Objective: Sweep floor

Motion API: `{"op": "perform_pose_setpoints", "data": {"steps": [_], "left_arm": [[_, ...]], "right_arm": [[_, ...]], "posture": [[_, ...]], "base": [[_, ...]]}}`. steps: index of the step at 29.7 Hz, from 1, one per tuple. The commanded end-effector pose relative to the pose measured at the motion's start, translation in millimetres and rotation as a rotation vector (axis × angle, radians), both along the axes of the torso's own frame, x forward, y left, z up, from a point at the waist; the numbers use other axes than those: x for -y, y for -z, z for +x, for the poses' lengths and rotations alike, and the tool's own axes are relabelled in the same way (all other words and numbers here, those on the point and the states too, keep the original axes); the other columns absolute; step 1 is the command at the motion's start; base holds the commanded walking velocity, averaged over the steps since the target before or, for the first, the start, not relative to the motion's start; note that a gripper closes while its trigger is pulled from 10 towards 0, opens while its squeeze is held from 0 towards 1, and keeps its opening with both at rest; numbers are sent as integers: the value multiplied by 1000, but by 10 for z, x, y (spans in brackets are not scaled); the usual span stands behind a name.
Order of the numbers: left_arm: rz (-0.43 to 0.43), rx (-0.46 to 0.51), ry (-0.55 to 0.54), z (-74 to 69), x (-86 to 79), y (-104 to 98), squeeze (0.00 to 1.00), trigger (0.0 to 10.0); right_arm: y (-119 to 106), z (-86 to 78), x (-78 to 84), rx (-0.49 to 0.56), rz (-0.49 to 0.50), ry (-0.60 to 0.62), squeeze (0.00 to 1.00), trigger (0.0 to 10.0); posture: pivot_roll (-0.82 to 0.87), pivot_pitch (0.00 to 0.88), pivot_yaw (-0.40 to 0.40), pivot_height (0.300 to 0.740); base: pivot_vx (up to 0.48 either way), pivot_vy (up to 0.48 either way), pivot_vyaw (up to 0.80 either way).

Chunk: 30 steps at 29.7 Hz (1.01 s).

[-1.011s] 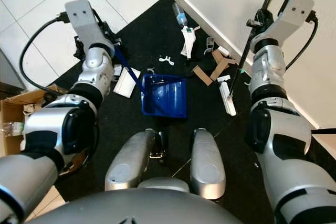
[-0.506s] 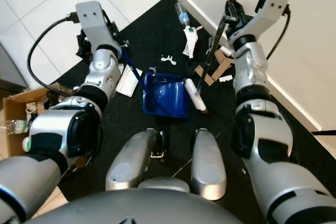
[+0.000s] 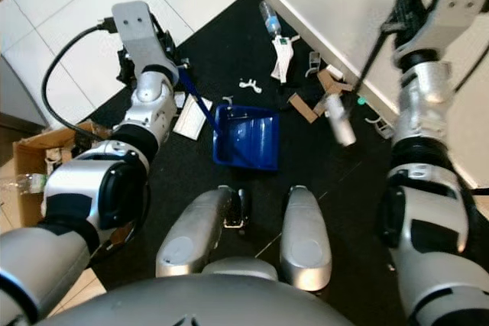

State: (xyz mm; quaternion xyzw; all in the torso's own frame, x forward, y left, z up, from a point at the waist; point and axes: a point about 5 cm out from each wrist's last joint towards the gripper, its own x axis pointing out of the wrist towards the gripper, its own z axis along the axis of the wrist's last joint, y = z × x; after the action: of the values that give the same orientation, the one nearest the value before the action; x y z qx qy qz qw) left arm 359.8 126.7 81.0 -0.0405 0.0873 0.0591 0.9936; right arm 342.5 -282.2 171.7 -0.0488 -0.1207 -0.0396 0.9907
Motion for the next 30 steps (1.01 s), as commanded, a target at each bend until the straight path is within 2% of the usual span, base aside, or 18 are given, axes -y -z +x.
{"op": "perform_pose_setpoints", "data": {"steps": [1, 5, 6, 7, 9, 11, 12, 14, 19, 24, 25, 27, 28, 30], "left_arm": [[2, -93, 27, -112, 48, 205, 0, 10000], [2, -84, 43, -117, 23, 208, 0, 10000], [2, -84, 43, -117, 23, 208, 0, 10000], [4, -80, 46, -124, 17, 214, 0, 10000], [5, -78, 48, -128, 10, 217, 0, 10000], [10, -72, 54, -138, -4, 225, 0, 10000], [10, -72, 54, -138, -4, 225, 0, 10000], [15, -61, 61, -154, -22, 235, 0, 10000], [22, -49, 70, -173, -44, 247, 0, 10000], [27, -44, 74, -183, -62, 253, 0, 10000], [28, -44, 75, -186, -67, 255, 0, 10000], [30, -44, 76, -186, -72, 255, 0, 10000], [30, -44, 76, -186, -72, 255, 0, 10000], [29, -43, 78, -185, -64, 253, 0, 10000]], "right_arm": [[-68, 20, -37, 33, -25, -9, 0, 10000], [147, 52, -198, 6, -169, 39, 0, 10000], [147, 52, -198, 6, -169, 39, 0, 10000], [264, 64, -275, -35, -163, 43, 0, 10000], [343, 71, -329, -67, -155, 46, 0, 10000], [494, 77, -435, -125, -100, 52, 0, 10000], [494, 77, -435, -125, -100, 52, 0, 10000], [638, 78, -556, -181, -18, 51, 0, 10000], [765, 66, -612, -240, 57, 72, 0, 10000], [802, 67, -630, -260, 93, 77, 0, 10000], [811, 68, -635, -264, 121, 77, 0, 10000], [833, 77, -652, -271, 237, 66, 0, 10000], [833, 77, -652, -271, 237, 66, 0, 10000], [847, 93, -699, -268, 374, 30, 0, 10000]], "posture": [[-32, 186, 100, 740], [6, 204, 122, 740], [6, 204, 122, 740], [19, 208, 127, 740], [30, 209, 129, 740], [53, 212, 131, 740], [53, 212, 131, 740], [84, 211, 133, 740], [110, 210, 134, 740], [110, 210, 134, 740], [125, 205, 135, 740], [124, 204, 134, 740], [124, 204, 134, 740], [117, 197, 127, 740]], "base": [[0, 0, 0], [0, 0, 0], [0, 0, 0], [0, 0, 0], [0, 0, 0], [0, 0, 0], [0, 0, 0], [0, 0, 0], [0, 0, 0], [0, 0, 0], [0, 0, 0], [0, 0, 0], [0, 0, 0], [0, 0, 0]]}}
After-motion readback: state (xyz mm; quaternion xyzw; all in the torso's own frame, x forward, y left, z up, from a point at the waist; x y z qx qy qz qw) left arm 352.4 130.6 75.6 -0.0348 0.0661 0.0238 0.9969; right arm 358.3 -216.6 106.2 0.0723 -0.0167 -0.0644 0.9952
